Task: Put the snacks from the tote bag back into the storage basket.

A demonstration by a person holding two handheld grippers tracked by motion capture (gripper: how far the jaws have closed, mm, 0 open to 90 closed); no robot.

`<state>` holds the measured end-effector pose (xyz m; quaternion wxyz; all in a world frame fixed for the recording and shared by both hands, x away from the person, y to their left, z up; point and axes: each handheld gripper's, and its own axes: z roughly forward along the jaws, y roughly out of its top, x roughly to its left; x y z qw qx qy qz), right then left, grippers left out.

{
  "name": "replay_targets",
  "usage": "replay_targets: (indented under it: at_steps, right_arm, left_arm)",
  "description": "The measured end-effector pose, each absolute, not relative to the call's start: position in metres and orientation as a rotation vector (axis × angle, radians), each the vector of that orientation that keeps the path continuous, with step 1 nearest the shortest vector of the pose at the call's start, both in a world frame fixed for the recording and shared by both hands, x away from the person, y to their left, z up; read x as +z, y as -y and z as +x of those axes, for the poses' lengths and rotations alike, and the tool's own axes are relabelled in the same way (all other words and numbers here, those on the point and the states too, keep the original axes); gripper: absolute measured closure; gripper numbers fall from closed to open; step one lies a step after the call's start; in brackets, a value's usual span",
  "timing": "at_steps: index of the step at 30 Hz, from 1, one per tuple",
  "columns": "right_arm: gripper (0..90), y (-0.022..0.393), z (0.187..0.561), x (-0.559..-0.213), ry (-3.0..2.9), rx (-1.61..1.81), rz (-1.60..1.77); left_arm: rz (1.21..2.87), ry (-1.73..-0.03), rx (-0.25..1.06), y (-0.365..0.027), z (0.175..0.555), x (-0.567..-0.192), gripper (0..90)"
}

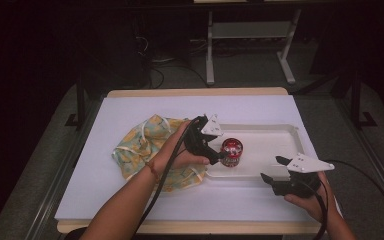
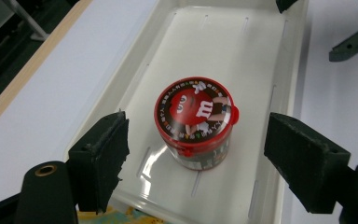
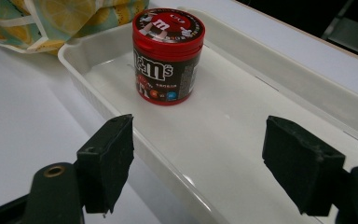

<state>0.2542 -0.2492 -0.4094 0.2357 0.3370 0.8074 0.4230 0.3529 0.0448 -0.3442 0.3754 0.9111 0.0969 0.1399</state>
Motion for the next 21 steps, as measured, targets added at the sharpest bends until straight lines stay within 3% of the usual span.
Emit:
replay_targets:
  at_steps: [21]
  right_arm:
    - [24.1,0.248,0.254,-0.410,-2.218,1.158,0.921]
  left_arm:
    - [2.322,-0.250,0.404,-0.080,0.345,-0.344,21.5]
